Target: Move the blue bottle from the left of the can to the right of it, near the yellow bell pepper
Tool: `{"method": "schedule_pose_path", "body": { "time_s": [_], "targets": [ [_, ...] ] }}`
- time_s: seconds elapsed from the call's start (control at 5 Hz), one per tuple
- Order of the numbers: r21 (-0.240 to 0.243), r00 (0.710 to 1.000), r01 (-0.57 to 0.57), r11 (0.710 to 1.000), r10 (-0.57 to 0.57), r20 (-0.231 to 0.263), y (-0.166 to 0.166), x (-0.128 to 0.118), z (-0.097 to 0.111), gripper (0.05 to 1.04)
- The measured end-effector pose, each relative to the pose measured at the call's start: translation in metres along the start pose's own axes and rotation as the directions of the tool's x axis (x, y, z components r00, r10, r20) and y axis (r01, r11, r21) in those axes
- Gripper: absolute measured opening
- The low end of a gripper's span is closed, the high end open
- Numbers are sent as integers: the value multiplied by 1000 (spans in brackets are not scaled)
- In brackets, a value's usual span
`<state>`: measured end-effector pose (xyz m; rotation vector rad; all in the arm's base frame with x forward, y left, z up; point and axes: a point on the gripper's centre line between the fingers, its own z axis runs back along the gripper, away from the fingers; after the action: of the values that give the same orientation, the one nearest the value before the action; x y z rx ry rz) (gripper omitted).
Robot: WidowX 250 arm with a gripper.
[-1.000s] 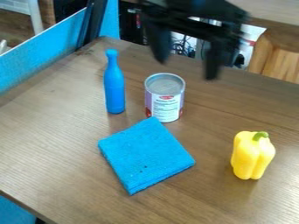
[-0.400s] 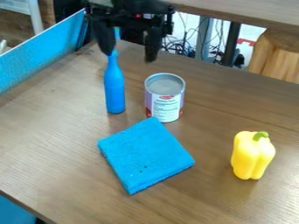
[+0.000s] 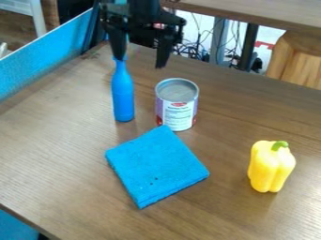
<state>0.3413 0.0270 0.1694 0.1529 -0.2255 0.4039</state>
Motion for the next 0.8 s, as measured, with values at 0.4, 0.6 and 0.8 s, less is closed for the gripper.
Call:
{"method": "schedule_pose_path", "body": {
  "time_s": [0.4,0.6,0.8],
  "targets": [
    [76,997,-70,995,72,-15,24,18,-8,1001],
    [85,994,-103,991,105,-19,35,20,-9,1001],
    [95,994,-94,991,100,-50,35,20,-19,1001]
  ]
}}
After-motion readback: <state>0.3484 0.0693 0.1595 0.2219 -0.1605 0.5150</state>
